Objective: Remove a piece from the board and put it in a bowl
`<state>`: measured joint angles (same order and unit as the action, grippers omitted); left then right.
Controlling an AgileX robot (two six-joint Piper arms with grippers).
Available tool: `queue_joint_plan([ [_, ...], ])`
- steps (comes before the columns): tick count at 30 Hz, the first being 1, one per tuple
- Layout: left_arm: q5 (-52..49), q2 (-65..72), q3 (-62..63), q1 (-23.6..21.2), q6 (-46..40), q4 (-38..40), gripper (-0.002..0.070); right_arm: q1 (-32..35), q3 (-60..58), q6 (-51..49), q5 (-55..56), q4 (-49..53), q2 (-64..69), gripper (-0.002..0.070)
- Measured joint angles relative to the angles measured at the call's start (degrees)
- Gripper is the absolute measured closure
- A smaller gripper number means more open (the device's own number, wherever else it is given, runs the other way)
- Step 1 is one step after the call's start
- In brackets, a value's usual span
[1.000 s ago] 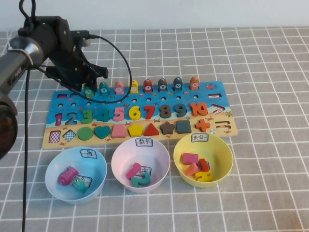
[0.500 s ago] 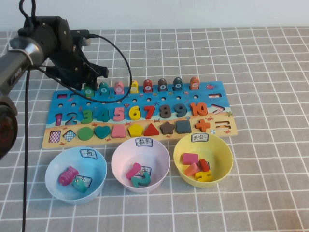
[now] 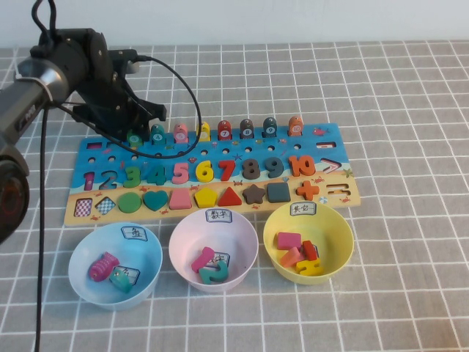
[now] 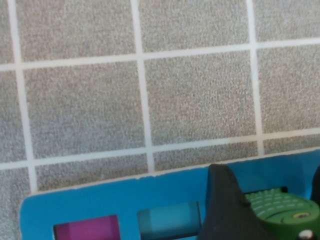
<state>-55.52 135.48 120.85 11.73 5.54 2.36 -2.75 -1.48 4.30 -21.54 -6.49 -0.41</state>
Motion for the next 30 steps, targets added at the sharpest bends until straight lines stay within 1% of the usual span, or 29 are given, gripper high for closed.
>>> queue_joint_plan([
  [15, -0.47, 0.11, 0.0, 0.0, 0.0, -0.38, 0.0433, 0.0, 0.0, 0.0, 0.0, 0.0, 0.0, 0.0694],
  [30, -1.3, -0.14, 0.0, 0.0, 0.0, -0.41, 0.0442, 0.0, 0.0, 0.0, 0.0, 0.0, 0.0, 0.0694],
])
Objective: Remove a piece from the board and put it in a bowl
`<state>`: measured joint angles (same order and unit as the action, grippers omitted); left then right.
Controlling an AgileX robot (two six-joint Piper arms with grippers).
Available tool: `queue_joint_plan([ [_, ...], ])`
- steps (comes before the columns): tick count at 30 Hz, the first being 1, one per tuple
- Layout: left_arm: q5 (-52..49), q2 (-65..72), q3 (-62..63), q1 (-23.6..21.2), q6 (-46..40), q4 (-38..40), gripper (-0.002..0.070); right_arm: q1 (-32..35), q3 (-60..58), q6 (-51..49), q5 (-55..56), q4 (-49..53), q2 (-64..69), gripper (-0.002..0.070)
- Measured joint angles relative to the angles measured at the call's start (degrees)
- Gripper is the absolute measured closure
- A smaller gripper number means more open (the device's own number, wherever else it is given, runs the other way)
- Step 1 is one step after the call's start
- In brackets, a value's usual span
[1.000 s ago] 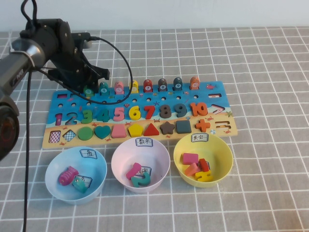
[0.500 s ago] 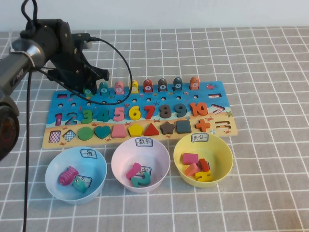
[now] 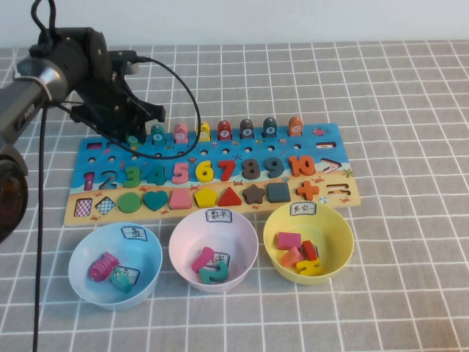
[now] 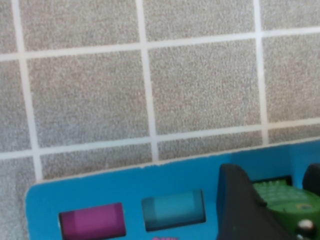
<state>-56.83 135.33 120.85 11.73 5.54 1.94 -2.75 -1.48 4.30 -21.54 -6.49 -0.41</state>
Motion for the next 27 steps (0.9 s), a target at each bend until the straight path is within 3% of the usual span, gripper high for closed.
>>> queue_joint_plan([
  [27, -1.55, -1.45, 0.0, 0.0, 0.0, -0.1, 0.0459, 0.0, 0.0, 0.0, 0.0, 0.0, 0.0, 0.0694],
])
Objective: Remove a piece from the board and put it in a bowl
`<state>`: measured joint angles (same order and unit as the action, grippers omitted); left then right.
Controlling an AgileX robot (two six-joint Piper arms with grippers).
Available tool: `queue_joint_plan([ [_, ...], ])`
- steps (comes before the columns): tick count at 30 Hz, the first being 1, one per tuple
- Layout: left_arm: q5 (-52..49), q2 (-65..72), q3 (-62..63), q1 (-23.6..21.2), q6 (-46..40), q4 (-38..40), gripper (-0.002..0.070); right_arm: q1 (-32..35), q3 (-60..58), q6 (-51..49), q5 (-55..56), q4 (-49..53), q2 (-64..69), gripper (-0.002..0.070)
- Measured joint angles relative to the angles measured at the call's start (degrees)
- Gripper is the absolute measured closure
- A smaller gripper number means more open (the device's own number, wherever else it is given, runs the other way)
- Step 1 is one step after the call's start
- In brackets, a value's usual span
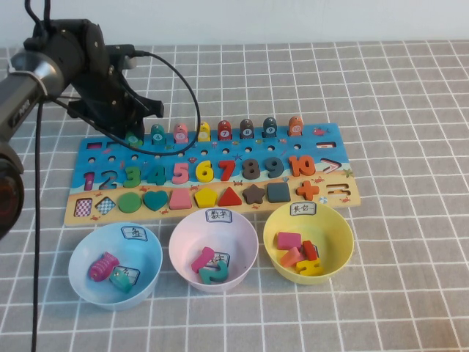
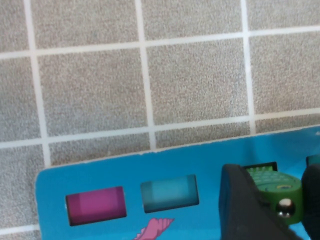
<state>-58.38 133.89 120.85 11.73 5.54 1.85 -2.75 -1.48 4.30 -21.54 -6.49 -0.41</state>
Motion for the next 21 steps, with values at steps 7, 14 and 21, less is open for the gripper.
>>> queue_joint_plan([
  [7, 0.0, 0.88, 0.0, 0.0, 0.0, 0.0, 0.0459, 0.0, 0.0, 0.0, 0.0, 0.0, 0.0, 0.0694],
  [14, -0.09, 0.88, 0.0, 0.0, 0.0, 0.0, 0.0475, 0.0, 0.0, 0.0, 0.0, 0.0, 0.0, 0.0694],
  [21, -0.09, 0.88, 0.0, 0.0, 0.12, 0.0, 0.0482, 0.0, 0.0, 0.0, 0.0, 0.0, 0.0, 0.0694],
])
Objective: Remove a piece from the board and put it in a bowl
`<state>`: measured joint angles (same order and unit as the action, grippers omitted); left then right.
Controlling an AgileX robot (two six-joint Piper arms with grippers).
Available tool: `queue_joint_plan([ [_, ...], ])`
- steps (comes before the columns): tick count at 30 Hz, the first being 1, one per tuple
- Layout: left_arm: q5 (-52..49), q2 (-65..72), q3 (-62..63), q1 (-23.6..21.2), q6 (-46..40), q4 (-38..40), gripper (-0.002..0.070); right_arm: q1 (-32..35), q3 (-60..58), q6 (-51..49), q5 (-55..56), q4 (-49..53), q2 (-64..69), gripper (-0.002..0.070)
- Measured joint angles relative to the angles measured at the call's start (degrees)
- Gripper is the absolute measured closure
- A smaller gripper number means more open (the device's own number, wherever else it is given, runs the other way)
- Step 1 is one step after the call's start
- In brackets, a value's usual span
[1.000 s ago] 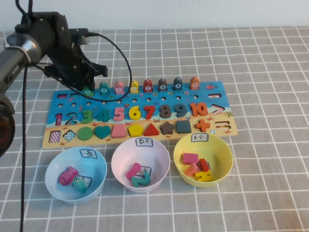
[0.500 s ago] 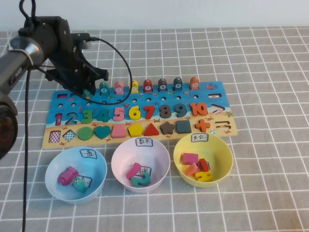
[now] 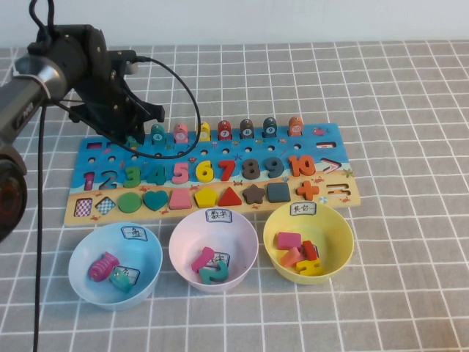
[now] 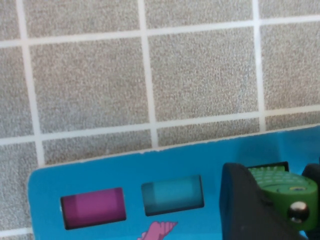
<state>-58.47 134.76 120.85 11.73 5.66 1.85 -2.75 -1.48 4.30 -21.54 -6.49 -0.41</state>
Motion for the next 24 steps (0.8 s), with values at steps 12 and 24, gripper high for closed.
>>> queue_joint_plan([
  [12, -0.63, -0.11, 0.09, 0.0, 0.1, 0.0, 0.0482, 0.0, 0.0, 0.0, 0.0, 0.0, 0.0, 0.0694],
  [24, -3.16, -1.08, 4.0, 0.0, 0.1, 0.0, 0.0484, 0.0, 0.0, 0.0, 0.0, 0.0, 0.0, 0.0694],
])
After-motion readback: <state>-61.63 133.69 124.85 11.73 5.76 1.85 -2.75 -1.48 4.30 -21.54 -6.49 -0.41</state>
